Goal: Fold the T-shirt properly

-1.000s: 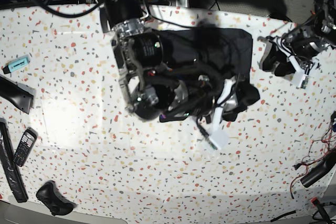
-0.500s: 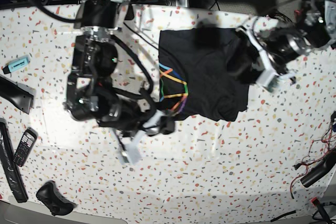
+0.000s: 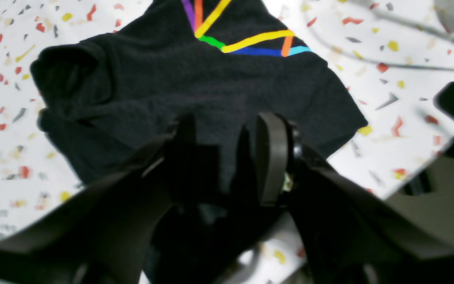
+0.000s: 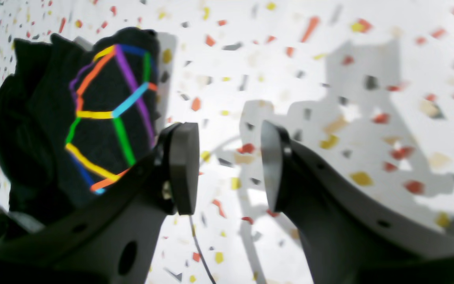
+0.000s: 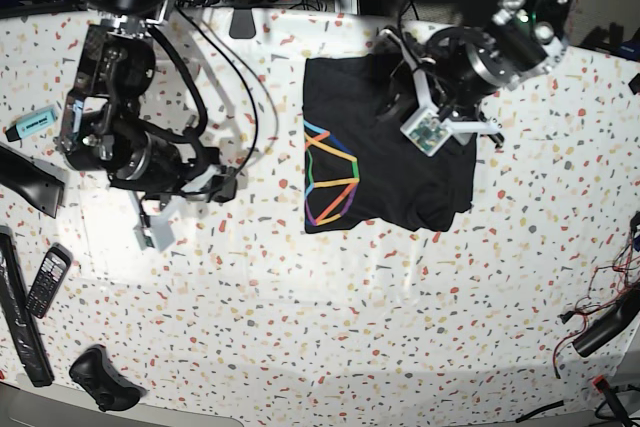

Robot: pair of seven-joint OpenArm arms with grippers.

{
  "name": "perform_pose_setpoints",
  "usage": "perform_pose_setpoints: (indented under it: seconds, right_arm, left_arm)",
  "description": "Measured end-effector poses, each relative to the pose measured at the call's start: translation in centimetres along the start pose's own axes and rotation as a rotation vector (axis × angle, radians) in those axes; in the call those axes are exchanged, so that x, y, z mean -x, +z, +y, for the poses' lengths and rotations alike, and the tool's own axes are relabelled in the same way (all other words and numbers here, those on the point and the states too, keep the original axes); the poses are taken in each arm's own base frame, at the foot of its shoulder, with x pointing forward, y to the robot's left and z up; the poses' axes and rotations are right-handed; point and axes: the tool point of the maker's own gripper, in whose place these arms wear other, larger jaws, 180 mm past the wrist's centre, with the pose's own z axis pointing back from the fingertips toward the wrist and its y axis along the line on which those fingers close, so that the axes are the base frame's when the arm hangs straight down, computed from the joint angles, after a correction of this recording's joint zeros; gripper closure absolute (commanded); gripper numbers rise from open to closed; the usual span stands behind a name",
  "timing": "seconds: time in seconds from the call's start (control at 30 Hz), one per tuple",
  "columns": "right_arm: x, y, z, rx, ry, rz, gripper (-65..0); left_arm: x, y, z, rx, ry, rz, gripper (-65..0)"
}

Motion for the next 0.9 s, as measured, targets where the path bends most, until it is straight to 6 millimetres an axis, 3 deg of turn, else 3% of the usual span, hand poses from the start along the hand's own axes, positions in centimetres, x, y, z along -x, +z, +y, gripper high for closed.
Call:
perform_pose_setpoints:
  seconds: [0.27, 0.43, 0.5, 0.63, 0.77, 0.9]
  right_arm:
    - [-0.1, 0.7, -1.1, 0.015, -0.036, -0.022, -25.0]
    - [-0.1, 0.7, -1.1, 0.014, -0.037, -0.022, -25.0]
    - [-0.1, 0.7, -1.1, 0.014, -0.037, -0.023, -25.0]
    - [-0.1, 0.7, -1.1, 0.014, -0.037, -0.022, -25.0]
    - [-0.1, 0.7, -1.1, 0.013, -0.037, -0.022, -25.0]
    - [-0.1, 0.7, -1.2, 0.017, -0.035, -0.021, -25.0]
  left_arm:
    - [-1.4, -2.1, -1.7, -0.067, -0.064, -0.007, -24.1]
    - [1.4, -3.4, -1.2, -0.104, -0.101, 0.085, -24.0]
    - [2.1, -3.5, -0.3, -0.154, -0.085, 0.105, -20.7]
    - [2.2, -3.3, 0.9, -0.221, -0.088, 0.114, 0.0]
    - [1.9, -2.8, 1.2, -0.248, -0.067, 0.1, 0.0]
    - [0.6, 0.6, 3.5, -0.375, -0.02, 0.031, 0.0]
